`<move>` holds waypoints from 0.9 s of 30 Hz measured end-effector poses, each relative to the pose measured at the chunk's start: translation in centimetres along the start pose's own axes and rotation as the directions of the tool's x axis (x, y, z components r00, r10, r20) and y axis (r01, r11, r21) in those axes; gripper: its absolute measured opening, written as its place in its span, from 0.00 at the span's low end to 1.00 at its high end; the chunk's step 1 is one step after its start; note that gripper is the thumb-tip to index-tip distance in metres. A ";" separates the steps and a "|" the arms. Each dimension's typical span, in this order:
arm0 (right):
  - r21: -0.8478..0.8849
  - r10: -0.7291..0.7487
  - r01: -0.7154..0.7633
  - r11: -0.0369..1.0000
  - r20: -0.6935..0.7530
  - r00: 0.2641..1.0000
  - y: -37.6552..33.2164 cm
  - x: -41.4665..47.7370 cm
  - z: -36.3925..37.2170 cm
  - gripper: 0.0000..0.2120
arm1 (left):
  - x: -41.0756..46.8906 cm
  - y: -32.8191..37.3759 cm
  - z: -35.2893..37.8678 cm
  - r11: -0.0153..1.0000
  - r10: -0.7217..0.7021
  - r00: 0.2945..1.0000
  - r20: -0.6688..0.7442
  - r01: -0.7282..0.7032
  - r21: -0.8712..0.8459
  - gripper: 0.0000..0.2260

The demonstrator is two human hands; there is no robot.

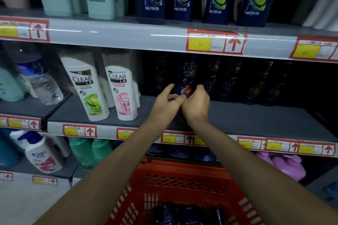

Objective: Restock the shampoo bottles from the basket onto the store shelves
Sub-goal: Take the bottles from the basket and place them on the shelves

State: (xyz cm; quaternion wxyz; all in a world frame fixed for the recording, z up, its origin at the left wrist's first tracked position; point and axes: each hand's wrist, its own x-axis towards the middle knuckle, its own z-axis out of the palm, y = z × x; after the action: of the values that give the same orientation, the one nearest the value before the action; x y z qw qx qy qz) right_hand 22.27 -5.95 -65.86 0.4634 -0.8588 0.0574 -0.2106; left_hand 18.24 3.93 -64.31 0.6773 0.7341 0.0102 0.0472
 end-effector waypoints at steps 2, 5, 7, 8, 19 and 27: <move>-0.023 0.014 -0.014 1.000 -0.004 1.000 0.4 0.7 0.9 0.15 | 0.8 -0.4 0.4 1.000 0.000 1.000 0.005 0.000 -0.022 0.29; -0.040 0.028 -0.029 0.999 -0.016 0.999 1.0 1.3 2.0 0.16 | 1.9 -1.4 0.9 1.000 -0.002 1.000 -0.007 0.002 0.008 0.27; -0.020 0.019 -0.019 1.000 -0.009 1.000 1.4 1.6 2.4 0.16 | 2.4 -1.9 1.1 1.000 0.000 1.000 -0.014 0.000 0.023 0.32; 0.029 0.028 -0.028 0.999 0.000 1.000 1.4 1.6 2.5 0.15 | 2.5 -2.1 1.1 1.000 0.006 1.000 -0.018 -0.005 0.025 0.32; -0.130 0.044 -0.025 0.991 0.145 0.988 1.3 1.2 0.7 0.12 | 1.5 -1.7 0.7 0.994 -0.078 0.997 0.029 0.075 0.082 0.25; -0.275 -0.013 0.098 0.956 0.295 0.955 -0.4 -1.2 -6.5 0.31 | -2.6 2.0 -2.1 0.884 -0.080 0.995 0.064 0.041 0.467 0.33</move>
State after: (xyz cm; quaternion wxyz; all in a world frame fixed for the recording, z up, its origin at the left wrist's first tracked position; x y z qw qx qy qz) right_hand 18.50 -10.40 -62.79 0.3312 -0.9397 -0.0057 -0.0849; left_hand 15.40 5.64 -62.34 0.4830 0.8754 0.0165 -0.0079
